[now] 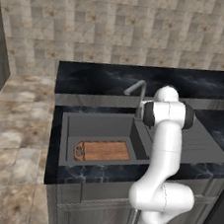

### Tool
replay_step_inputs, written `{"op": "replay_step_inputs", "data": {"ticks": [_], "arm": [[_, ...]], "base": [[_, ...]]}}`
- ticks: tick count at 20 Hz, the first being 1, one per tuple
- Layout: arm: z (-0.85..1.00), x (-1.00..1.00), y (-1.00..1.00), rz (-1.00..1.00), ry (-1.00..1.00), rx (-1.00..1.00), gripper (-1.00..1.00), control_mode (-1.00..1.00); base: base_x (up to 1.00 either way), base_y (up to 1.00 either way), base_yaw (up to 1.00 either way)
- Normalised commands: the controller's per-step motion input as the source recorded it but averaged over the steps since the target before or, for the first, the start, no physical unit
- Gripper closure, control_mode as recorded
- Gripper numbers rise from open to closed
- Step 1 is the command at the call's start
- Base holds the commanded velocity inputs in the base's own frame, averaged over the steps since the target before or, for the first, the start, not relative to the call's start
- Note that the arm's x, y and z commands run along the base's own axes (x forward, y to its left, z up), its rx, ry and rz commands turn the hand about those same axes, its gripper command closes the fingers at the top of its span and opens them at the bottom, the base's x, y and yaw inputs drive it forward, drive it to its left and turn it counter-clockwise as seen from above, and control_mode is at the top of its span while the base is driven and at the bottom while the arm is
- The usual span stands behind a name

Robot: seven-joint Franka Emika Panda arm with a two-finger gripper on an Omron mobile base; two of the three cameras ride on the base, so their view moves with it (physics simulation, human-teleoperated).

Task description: Turn on the sink faucet with hot water and rinse the cutting board for ten seconds, then turn off the faucet. Push the cutting board to reach the water if necessary.

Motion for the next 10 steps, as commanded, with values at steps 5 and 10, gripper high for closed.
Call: {"op": "replay_step_inputs", "data": {"ticks": [5,10], "arm": [[-0.04,0.03,0.00,0.00,0.00,0.00,-1.00,-1.00],[0.00,0.04,0.00,0.00,0.00,0.00,-1.00,-1.00]], "base": [[0.00,0.00,0.00],[0.00,0.00,0.00]]}}
